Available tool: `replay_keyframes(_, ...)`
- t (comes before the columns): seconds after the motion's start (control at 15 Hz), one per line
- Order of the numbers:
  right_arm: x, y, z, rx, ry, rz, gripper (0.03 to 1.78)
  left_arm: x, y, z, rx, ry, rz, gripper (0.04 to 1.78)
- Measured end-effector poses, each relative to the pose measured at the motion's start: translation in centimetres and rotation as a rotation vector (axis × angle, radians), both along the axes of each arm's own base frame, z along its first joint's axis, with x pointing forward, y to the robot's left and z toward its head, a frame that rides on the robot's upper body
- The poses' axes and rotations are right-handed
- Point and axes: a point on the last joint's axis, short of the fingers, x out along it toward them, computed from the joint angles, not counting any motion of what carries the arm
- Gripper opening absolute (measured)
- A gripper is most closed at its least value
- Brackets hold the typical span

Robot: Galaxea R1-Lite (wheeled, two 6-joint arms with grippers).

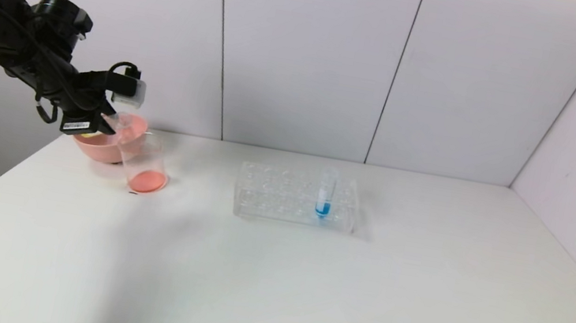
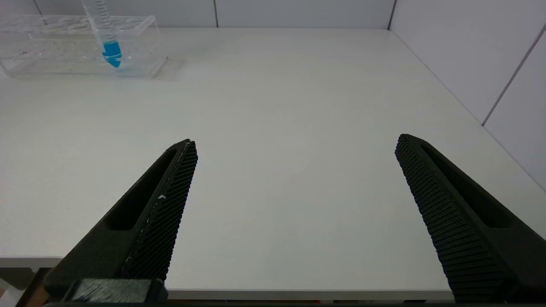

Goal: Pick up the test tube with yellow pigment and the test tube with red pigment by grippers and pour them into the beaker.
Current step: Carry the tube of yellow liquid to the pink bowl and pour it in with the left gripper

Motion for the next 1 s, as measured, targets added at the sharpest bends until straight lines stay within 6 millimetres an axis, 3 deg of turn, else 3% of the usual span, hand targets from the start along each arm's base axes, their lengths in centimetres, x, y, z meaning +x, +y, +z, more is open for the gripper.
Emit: replay_keyframes(1.0, 0.0, 0.0, 0.0, 0.000, 0.000, 0.000, 1.70, 0.2, -1.5, 0.1, 0.090, 0.001, 0.072, 0.43)
